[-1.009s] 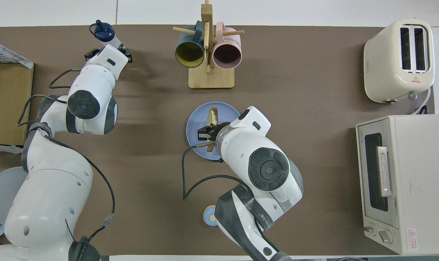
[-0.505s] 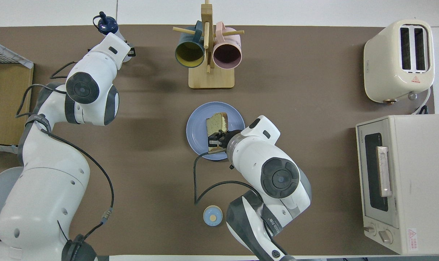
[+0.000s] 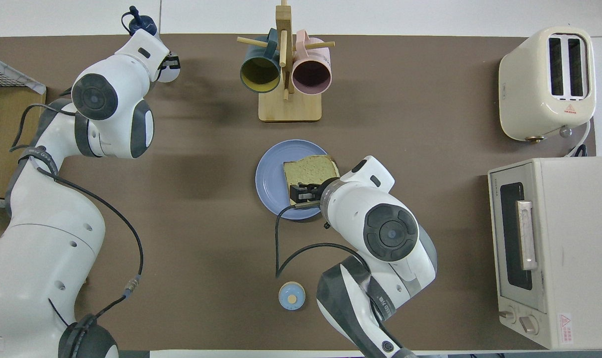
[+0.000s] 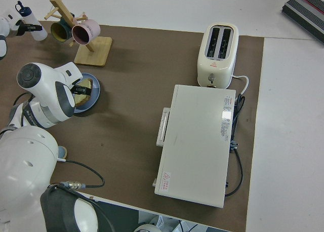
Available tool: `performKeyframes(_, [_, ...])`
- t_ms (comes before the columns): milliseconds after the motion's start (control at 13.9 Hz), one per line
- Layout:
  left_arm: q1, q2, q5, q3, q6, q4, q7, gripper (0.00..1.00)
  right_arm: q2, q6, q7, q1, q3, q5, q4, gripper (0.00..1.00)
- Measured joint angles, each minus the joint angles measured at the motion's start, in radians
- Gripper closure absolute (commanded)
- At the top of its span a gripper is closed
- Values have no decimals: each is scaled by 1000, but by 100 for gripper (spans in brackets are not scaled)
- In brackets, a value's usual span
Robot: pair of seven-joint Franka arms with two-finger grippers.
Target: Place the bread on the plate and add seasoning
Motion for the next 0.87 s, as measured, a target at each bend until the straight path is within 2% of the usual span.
performKeyframes(216, [41, -1, 0, -40, -98, 55, 21, 100, -18, -14, 1, 3, 4, 35, 9, 0])
performKeyframes(360, [47, -7, 0, -49, -144, 76, 26, 100, -16, -50, 1, 3, 6, 72, 53, 0])
performKeyframes(505, [49, -41, -1, -56, -210, 85, 38, 100, -2, -194, 1, 1, 4, 91, 165, 0])
performKeyframes(721, [51, -125, -6, -72, -330, 84, 94, 100, 53, -492, 1, -23, -1, 194, 435, 0])
performKeyframes(865, [51, -184, -9, -83, -437, 77, 160, 100, 76, -584, 1, -50, -1, 261, 536, 0])
